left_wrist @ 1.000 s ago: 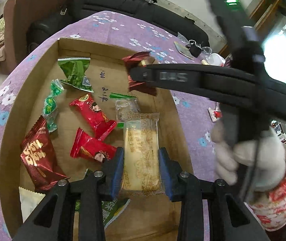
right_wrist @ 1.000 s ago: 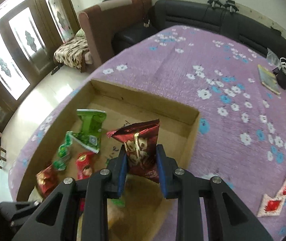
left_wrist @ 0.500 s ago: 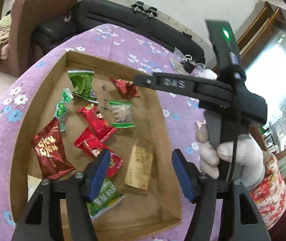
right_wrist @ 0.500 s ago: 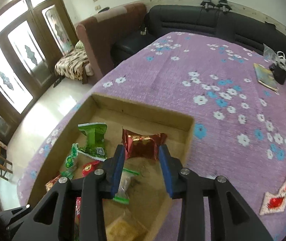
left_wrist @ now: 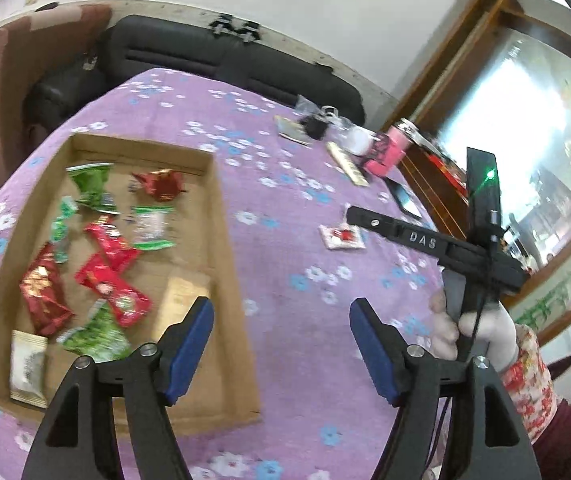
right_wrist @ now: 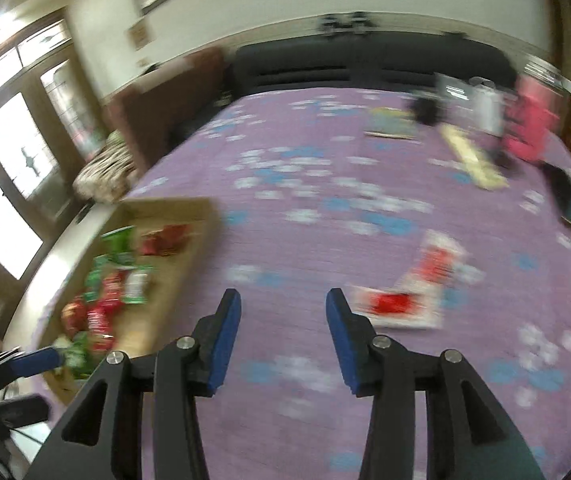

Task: Organize snacks
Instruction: 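Grasp a red-and-white sauce sachet with the right gripper while the left gripper grasps another sachet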

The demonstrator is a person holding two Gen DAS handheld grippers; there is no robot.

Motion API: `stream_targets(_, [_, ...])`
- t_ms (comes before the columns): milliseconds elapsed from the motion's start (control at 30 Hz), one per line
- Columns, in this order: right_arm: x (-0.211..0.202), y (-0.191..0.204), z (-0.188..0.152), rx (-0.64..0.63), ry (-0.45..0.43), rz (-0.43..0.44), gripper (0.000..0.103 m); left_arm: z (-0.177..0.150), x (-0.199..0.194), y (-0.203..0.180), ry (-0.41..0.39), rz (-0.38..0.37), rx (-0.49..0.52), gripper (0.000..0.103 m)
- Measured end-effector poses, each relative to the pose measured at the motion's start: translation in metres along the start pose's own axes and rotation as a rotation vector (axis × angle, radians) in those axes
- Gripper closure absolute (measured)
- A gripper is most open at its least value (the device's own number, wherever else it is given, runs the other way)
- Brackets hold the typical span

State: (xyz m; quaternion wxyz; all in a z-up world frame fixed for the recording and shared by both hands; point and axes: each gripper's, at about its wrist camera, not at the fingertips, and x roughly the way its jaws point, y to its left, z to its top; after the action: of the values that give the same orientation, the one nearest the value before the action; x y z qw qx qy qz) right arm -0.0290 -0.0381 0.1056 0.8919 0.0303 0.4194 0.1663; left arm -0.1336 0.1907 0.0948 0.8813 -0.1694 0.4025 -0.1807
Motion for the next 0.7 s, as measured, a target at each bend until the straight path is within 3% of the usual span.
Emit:
stream_targets(133, [-0.020,-0.078,-0.008,0.170,-0.020,-0.082,0.060,-0.009,0.013,-0.026,0.039,-0.039,0.053,0.024])
stream_targets(233, [-0.025,-0.109,-0.015,0.240,-0.016,-0.102,0.060,-0.016,0.029,-0.044,0.083,-0.062,0.082,0.024])
stream_targets(467, [0.008,-0.128,-0.015,0.312,0.029,-0.077,0.060,-0.028,0.041,-0.071,0.137,-0.079,0.141,0.024])
stream_targets(700, [0.057,-0.121,0.015,0.316,0.051,-0.139,0.060,-0.030,0.035,-0.067,0.132,-0.044,0.129,0.024])
